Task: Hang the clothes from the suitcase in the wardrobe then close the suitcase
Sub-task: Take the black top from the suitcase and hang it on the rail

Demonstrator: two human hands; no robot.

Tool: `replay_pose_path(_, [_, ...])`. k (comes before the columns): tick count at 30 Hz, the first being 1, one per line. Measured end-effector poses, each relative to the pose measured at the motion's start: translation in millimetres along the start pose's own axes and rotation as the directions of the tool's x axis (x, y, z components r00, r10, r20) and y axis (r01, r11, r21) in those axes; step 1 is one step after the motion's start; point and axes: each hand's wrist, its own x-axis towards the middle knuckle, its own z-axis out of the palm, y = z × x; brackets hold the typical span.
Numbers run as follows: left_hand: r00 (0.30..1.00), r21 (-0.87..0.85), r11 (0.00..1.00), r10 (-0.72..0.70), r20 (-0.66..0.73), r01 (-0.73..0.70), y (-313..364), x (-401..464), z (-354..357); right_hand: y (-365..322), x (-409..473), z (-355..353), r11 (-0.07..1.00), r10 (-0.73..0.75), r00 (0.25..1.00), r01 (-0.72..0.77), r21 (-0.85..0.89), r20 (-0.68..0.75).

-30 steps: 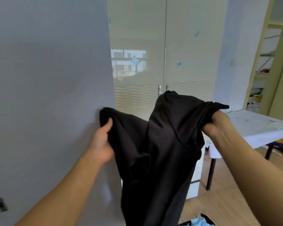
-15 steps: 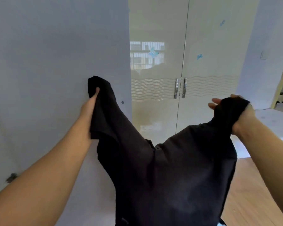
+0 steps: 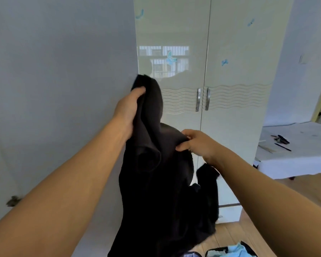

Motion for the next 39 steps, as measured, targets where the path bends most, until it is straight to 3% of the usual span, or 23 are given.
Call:
replay_pose_path(2, [0.999, 0.244, 0.969, -0.033, 0.001, 0.032, -6, 0, -10, 0, 2, -10, 0.984, 0.008, 0.994, 0.011, 0.180, -0.108])
replay_pose_path(5, [0.994, 0.546, 0.836, -0.102, 0.041, 0.064, -16, 1, -29, -9, 2, -29, 0.937, 0.037, 0.976, 0.040, 0.348, -0.213])
replay_pose_path(9, [0.987, 0.706, 0.706, -0.146, 0.060, 0.062, -27, 6, -43, -24, -5, -54, 0.853, 0.042, 0.985, 0.053, 0.519, -0.169])
replay_pose_path(13, [0.945, 0.742, 0.669, -0.267, 0.187, 0.042, -32, 5, -39, -32, -10, -68, 0.817, -0.052, 0.993, 0.102, 0.568, -0.103])
replay_pose_path(16, [0.838, 0.522, 0.842, -0.379, 0.393, 0.136, -26, -2, -27, -34, -15, -68, 0.844, -0.128, 0.992, 0.119, 0.522, -0.019])
replay_pose_path(18, [0.822, 0.426, 0.880, -0.394, 0.410, 0.210, -28, -1, -14, -34, -17, -64, 0.862, -0.184, 0.982, 0.136, 0.488, 0.051])
replay_pose_path(21, [0.835, 0.537, 0.822, -0.423, 0.353, 0.190, -40, 1, 14, -36, -19, -58, 0.878, -0.247, 0.953, 0.144, 0.457, 0.176])
replay_pose_path(24, [0.674, 0.570, 0.757, -0.604, 0.425, 0.320, -57, -4, 42, -38, -19, -54, 0.898, -0.268, 0.943, 0.172, 0.405, 0.195])
replay_pose_path(26, [0.544, 0.495, 0.754, -0.655, 0.525, 0.432, -64, -10, 55, -39, -22, -52, 0.913, -0.267, 0.940, 0.177, 0.367, 0.213])
replay_pose_path(27, [0.517, 0.422, 0.757, -0.651, 0.556, 0.499, -65, -15, 58, -38, -24, -52, 0.928, -0.249, 0.942, 0.164, 0.335, 0.226])
replay_pose_path(29, [0.584, 0.314, 0.778, -0.621, 0.523, 0.545, -66, -20, 63, -32, -31, -52, 0.963, -0.157, 0.947, 0.085, 0.256, 0.280])
replay_pose_path(32, [0.849, 0.569, 0.791, -0.447, 0.283, 0.226, -69, -17, 65, -17, -40, -56, 0.996, 0.000, 0.950, -0.027, 0.083, 0.312])
replay_pose_path(34, [0.929, 0.579, 0.804, -0.306, 0.210, 0.134, -68, -15, 66, -3, -43, -61, 0.986, 0.145, 0.938, -0.163, 0.031, 0.316])
replay_pose_path(37, [0.936, 0.153, 0.955, -0.283, 0.211, 0.254, -60, -19, 72, 22, -41, -59, 0.929, 0.359, 0.912, -0.328, -0.172, 0.198])
replay_pose_path(39, [0.921, -0.098, 0.940, -0.293, 0.258, 0.327, -57, -29, 80, 35, -42, -46, 0.882, 0.418, 0.904, -0.382, -0.275, 0.086])
